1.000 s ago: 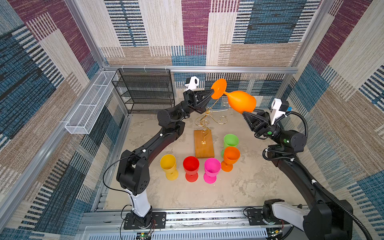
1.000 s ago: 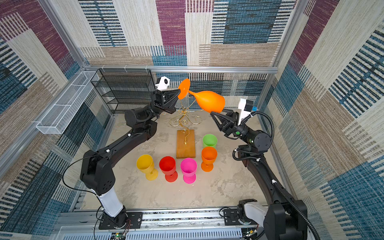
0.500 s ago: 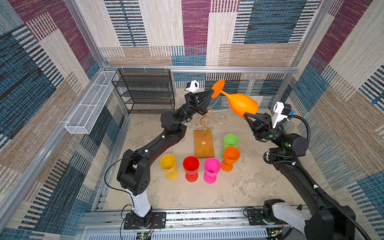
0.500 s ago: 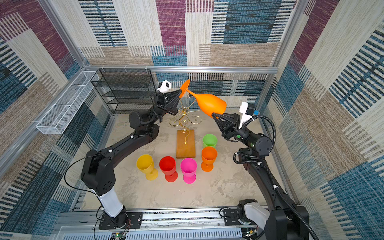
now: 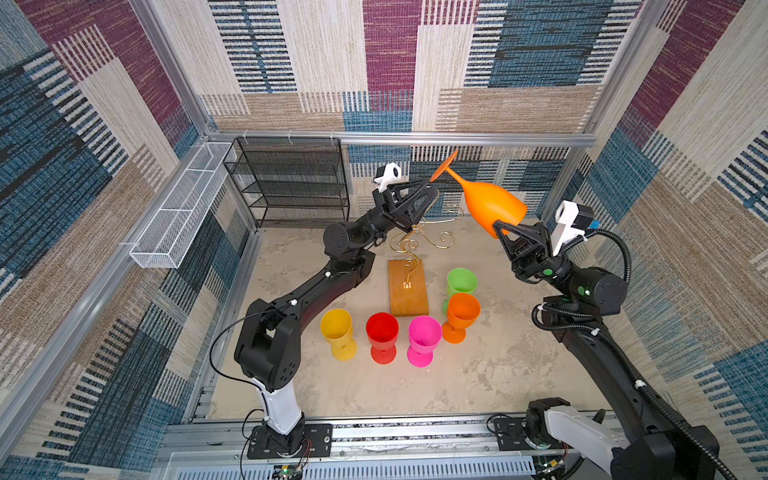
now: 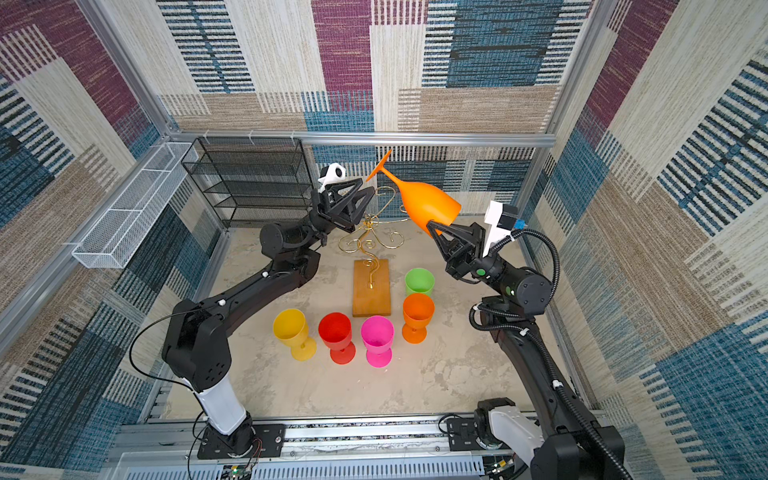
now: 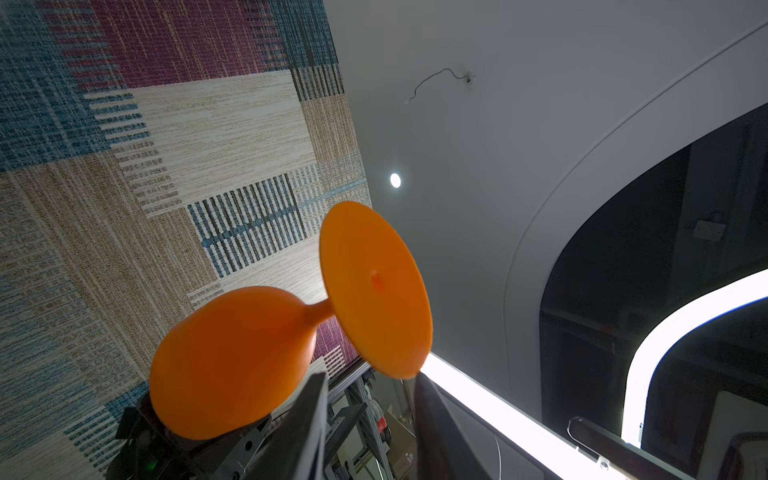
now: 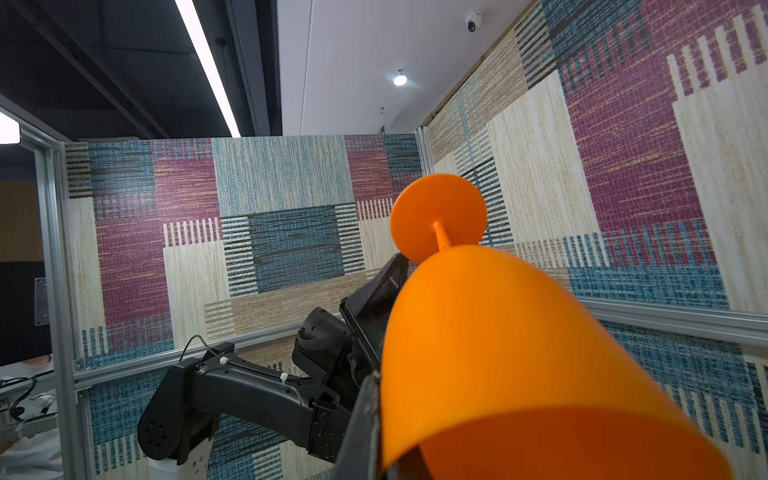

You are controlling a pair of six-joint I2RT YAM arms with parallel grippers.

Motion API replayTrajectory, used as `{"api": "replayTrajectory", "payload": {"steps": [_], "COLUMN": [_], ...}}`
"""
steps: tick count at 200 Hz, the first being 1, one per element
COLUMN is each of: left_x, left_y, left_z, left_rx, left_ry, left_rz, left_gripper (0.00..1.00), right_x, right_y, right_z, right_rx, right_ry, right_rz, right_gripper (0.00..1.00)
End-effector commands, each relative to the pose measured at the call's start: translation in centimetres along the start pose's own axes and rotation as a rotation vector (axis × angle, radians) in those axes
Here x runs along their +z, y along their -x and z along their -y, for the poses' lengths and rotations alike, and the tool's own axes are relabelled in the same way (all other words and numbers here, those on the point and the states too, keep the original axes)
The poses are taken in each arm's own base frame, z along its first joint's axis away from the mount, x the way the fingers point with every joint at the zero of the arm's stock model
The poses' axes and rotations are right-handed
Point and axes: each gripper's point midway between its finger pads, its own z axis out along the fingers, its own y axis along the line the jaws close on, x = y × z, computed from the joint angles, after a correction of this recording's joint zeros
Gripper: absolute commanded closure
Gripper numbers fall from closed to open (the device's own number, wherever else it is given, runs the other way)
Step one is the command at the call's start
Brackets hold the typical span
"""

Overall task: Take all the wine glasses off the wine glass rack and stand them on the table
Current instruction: 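Open the left gripper while the right carries the orange glass away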

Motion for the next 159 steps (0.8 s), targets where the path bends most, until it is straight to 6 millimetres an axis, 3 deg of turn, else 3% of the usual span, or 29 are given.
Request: {"api": "replayTrajectory", "payload": {"steps": [1,35,58,76,96,116,159], "left_x": [0.0,0.1,0.4,0.6,0.8,0.8,-0.5], "left_y": [-0.9,-1.6,-2.1,-2.4,-3.1,-4.1,-5.6], "left_z": [1.0,1.6,1.9,1.9,1.8,1.6,1.5], "left_rx": [-0.014,0.049,0.100,0.139,0.196,0.280,0.478], "left_ry": [-0.023,-0.018,-0.006,0.023,0.080,0.168,0.393], "left_rz": [-0.029,-0.060,-0.090,-0.113,-0.150,-0.193,-0.228], "left_gripper": [0.54,0.48,0.46,0.46,0.45,0.44,0.43], "right_x": [0.3,0.9,-0.2,-2.4,-4.4,-5.6,-7.7], "right_y": [1.1,3.3,3.9,3.4,1.6,-0.9,-8.0], "right_z": [0.4,4.4,9.8,14.2,17.7,20.3,25.1], "right_rx": [-0.028,-0.058,-0.023,-0.002,0.019,0.100,0.211], "right_ry": [-0.052,-0.334,-0.662,-0.929,-1.071,-1.081,-1.123], "right_rz": [0.017,-0.030,-0.118,-0.202,-0.310,-0.396,-0.669], "right_gripper": [1.00,1.00,1.00,1.00,1.00,1.00,1.00]}}
